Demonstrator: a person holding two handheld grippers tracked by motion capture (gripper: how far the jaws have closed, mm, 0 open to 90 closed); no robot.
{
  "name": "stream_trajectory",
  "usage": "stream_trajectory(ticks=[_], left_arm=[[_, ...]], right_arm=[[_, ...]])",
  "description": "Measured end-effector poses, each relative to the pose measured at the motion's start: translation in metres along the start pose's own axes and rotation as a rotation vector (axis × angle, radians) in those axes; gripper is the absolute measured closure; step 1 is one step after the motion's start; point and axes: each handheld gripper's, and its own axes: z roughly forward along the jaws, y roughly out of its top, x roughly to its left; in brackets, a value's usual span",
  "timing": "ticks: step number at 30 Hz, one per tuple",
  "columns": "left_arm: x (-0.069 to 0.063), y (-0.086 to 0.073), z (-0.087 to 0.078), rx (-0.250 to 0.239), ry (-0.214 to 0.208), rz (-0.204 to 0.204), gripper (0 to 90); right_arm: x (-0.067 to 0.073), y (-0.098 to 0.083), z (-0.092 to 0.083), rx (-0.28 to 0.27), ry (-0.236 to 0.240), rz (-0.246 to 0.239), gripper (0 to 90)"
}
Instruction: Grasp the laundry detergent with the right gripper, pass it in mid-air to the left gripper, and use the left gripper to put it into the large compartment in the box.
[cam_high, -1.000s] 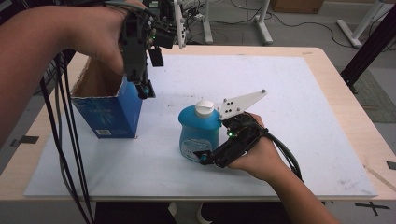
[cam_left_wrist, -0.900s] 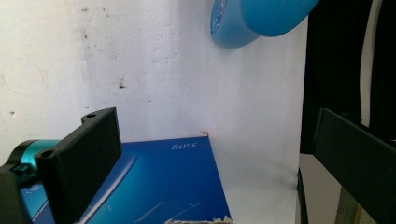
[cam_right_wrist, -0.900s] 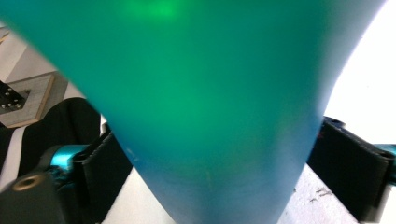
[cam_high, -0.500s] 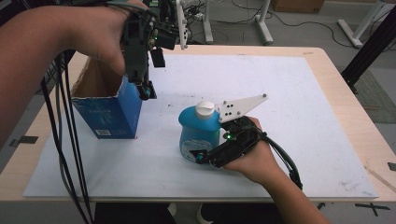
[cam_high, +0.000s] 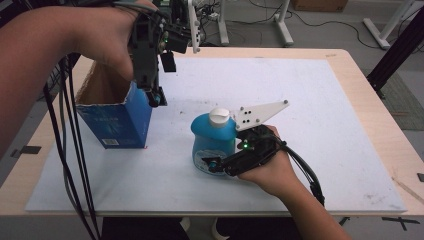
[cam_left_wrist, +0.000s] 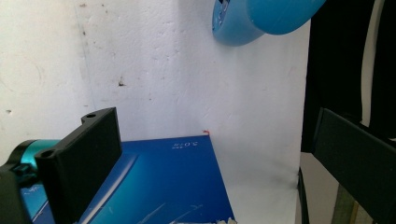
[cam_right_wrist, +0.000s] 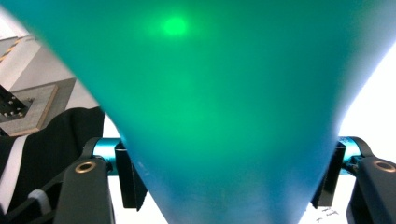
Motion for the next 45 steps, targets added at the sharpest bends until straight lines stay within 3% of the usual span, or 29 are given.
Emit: stream_trajectory(ticks=[21,29,34,45], left_arm=[[0.001,0.001,0.004,0.002,-0.002,-0.004,1.7],[-0.003,0.006,0.006,0.009,-0.01,-0.003,1.7],[-0.005,0.009,0.007,0.013,-0.01,0.002,1.8],[-0.016,0.017,0.002,0.013,-0.006,0.026,1.8]], right_arm=[[0.0,-0.002,0.001,-0.025,-0.028,-0.023,39.9],[0.005,-0.004,-0.001,-0.045,-0.066,-0.101,45.7],[0.006,-0.003,-0.001,-0.041,-0.073,-0.113,47.0],[0.002,0.015,-0.011,-0.022,-0.063,-0.116,47.0]])
